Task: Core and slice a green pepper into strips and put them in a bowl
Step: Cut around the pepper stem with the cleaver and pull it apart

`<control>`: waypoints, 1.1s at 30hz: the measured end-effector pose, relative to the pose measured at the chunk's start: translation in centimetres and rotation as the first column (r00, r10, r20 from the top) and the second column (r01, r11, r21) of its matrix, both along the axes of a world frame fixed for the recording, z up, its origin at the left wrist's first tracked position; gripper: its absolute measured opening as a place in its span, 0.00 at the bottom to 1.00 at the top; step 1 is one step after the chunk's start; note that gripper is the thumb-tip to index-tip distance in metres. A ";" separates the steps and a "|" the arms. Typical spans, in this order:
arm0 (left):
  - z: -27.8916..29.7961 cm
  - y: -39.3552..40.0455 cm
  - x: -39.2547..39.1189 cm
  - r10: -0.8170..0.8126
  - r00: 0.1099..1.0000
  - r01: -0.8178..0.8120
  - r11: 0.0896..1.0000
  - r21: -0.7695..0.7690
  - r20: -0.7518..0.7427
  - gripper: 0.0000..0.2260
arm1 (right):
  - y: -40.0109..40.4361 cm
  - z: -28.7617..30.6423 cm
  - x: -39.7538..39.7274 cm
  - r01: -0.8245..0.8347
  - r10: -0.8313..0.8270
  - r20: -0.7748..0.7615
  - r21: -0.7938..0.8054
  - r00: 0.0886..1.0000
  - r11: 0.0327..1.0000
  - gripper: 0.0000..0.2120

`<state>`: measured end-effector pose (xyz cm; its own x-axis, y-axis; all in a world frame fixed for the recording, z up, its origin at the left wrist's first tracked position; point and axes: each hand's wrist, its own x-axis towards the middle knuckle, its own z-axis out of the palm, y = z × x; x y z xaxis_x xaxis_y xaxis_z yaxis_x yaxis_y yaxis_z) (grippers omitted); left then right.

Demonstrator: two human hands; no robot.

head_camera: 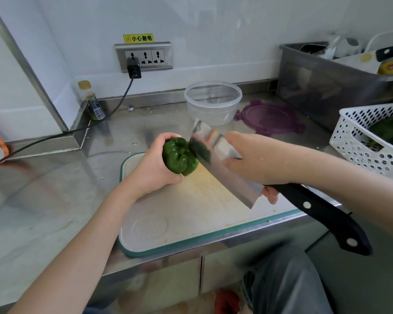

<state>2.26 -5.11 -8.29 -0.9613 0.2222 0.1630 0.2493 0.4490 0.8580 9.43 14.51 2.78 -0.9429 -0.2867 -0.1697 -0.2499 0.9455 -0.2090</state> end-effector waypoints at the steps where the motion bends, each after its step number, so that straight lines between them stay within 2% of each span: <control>1: 0.1 -0.1 0.0 -0.005 1.000 0.005 1.000 -0.005 0.011 0.35 | -0.1 0.2 0.0 -0.009 0.009 -0.011 0.000 1.000 1.000 0.18; 2: 0.2 -0.2 -0.1 -0.012 1.000 0.012 1.000 -0.012 0.022 0.35 | -0.2 0.4 -0.1 -0.010 0.010 -0.012 0.007 1.000 1.000 0.17; 5: 0.3 -0.5 -0.3 -0.023 0.999 0.024 1.000 -0.021 0.041 0.35 | -0.5 0.4 -0.7 -0.016 0.016 -0.007 0.054 1.000 0.998 0.05; 6: 0.3 -0.5 -0.4 -0.020 0.999 0.021 1.000 -0.016 0.046 0.35 | -0.7 0.5 -0.9 -0.016 0.017 -0.003 0.071 1.000 0.997 0.05; 12: 0.2 -0.5 -0.5 -0.012 0.997 0.010 1.000 0.026 0.071 0.35 | -1.2 0.6 -2.0 -0.051 0.050 0.015 0.143 0.999 0.988 0.09; 15: 0.2 -0.4 -0.4 -0.010 0.998 0.008 0.999 0.034 0.057 0.34 | -1.3 1.4 -2.3 -0.117 0.112 0.034 0.173 0.993 0.978 0.04; 18: 0.1 -0.4 -0.3 -0.019 0.999 0.019 1.000 0.019 0.039 0.34 | -1.4 2.0 -2.6 -0.127 0.128 0.012 0.219 0.992 0.967 0.04; 21: 0.2 -0.4 -0.4 -0.028 0.999 0.028 1.000 0.013 0.032 0.34 | -1.6 1.6 -2.7 -0.141 0.141 0.016 0.208 0.990 0.968 0.14; 22: 0.2 -0.5 -0.3 -0.028 0.999 0.028 1.000 0.013 0.021 0.34 | -1.5 1.8 -2.4 -0.159 0.157 0.024 0.205 0.987 0.966 0.14; 23: 0.1 -0.4 -0.2 -0.025 1.000 0.025 1.000 0.009 0.001 0.34 | -1.0 1.9 -2.4 -0.159 0.150 0.057 0.227 0.987 0.961 0.14; 24: 0.1 -0.4 -0.1 -0.017 1.000 0.017 1.000 0.001 -0.025 0.34 | -0.4 2.1 -2.2 -0.162 0.150 0.069 0.230 0.986 0.960 0.07; 26: -0.1 -0.1 0.0 0.017 0.996 -0.017 1.000 -0.009 -0.083 0.34 | 1.4 2.0 -2.4 -0.074 0.071 0.029 0.149 0.997 0.986 0.08; 28: -0.1 0.1 0.0 0.058 0.988 -0.060 0.998 -0.008 -0.145 0.36 | 3.3 0.9 -2.6 0.053 -0.053 -0.039 -0.008 0.998 0.999 0.08; 29: -0.1 0.1 0.0 0.075 0.981 -0.077 0.997 -0.004 -0.178 0.36 | 4.0 -0.1 -2.7 0.116 -0.118 -0.020 -0.070 0.993 0.991 0.09; 31: -0.1 0.3 0.1 0.102 0.963 -0.103 0.995 0.009 -0.249 0.37 | 4.8 -2.6 -2.7 0.265 -0.242 0.125 -0.232 0.962 0.936 0.10; 33: -0.1 0.5 0.3 0.113 0.937 -0.121 0.993 -0.002 -0.330 0.37 | 4.9 -5.0 -2.9 0.376 -0.299 0.257 -0.346 0.919 0.860 0.10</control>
